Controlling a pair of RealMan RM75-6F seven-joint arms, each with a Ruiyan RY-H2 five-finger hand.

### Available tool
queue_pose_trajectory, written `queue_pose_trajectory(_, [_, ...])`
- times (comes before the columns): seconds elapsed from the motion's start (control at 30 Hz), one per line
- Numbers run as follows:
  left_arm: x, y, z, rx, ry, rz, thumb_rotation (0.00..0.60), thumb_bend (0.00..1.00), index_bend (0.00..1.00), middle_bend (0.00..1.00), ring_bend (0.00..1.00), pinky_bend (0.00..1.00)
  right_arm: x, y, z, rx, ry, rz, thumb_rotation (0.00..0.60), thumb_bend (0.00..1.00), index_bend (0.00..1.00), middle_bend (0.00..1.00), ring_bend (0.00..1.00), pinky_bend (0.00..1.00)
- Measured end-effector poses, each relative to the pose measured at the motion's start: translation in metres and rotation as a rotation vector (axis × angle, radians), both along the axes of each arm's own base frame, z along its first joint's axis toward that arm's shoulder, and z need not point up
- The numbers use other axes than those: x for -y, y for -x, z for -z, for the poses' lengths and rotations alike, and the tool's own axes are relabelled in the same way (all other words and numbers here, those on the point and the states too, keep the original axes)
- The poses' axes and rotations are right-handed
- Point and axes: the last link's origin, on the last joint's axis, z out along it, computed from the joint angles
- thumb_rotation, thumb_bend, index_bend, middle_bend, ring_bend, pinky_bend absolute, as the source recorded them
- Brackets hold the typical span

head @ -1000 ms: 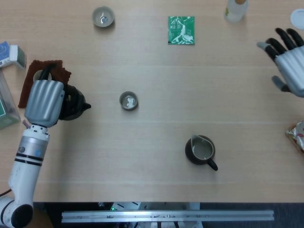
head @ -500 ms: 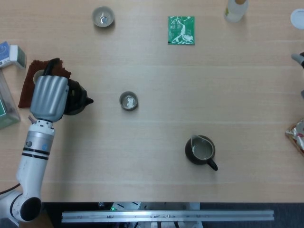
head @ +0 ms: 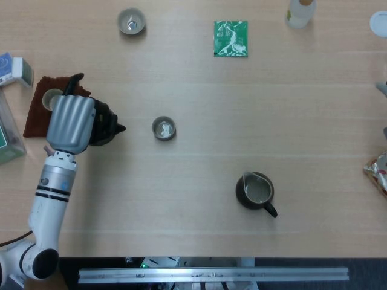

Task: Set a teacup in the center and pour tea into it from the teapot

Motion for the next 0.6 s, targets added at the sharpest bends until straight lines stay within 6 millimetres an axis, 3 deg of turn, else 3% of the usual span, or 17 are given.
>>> queue_pose_trajectory(0.6, [-0.014, -0.031, 0.031, -0.015, 0.035, 0.038, 0.600, 0.38, 0.91, 1.00, 0.84, 0.14, -0.010, 0.009, -0.001, 0.039, 0.000, 0.014, 0.600, 0.25, 0.17, 0.21, 0.04, 0.06])
